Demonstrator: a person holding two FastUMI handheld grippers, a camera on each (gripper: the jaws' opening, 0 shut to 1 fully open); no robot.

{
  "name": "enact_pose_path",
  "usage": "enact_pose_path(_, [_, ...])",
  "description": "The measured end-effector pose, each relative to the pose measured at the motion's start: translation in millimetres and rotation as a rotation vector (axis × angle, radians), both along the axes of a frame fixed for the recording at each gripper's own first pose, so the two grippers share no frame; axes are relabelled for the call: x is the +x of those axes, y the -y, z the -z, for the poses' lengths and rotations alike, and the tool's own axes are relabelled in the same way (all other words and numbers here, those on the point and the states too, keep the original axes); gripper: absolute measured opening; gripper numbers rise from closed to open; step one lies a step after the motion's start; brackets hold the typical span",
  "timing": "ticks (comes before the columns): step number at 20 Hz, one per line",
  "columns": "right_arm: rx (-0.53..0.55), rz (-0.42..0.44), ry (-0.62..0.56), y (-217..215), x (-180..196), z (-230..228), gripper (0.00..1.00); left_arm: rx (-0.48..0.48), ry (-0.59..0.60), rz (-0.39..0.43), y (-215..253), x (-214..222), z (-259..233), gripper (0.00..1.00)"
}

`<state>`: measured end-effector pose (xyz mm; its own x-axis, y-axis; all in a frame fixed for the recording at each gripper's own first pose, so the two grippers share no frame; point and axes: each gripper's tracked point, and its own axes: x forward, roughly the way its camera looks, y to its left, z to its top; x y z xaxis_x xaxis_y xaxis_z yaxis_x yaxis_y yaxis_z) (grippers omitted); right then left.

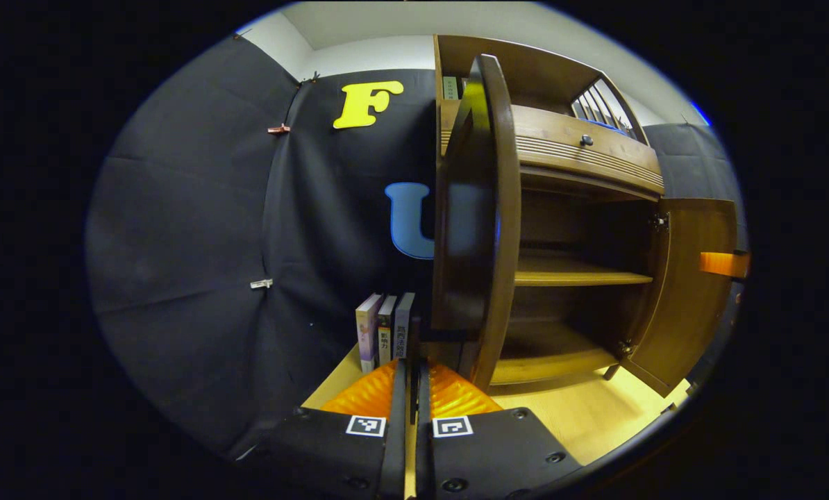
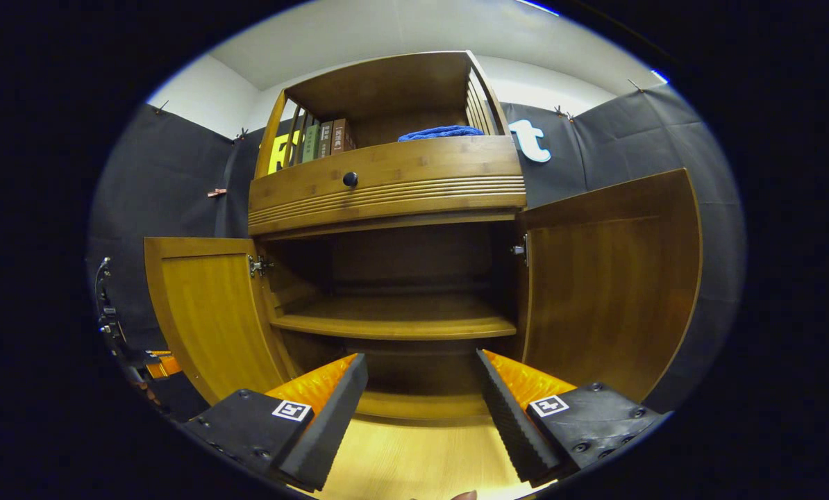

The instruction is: Open the right door of the double-door shoe cabinet with the right hand, and open the left door with the left hand.

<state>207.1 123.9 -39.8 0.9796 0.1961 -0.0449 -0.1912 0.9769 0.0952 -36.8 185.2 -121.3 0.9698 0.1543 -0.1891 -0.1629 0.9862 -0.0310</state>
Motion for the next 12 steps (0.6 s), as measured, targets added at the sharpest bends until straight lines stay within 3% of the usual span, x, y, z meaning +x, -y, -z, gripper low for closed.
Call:
enact_pose_path(9, [-0.016, -0.06, 0.0, -20.8, -15.6, -3.0, 0.98, -0.013, 0.02, -0.041, 11.3, -43.1, -11.8, 0.12])
enact_pose_path(12, [-0.035, -0.079, 0.018, -25.1, -14.8, -8.6, 1.0, -0.025, 0.027, -0.041, 18.6, -53.1, -11.5, 0.22])
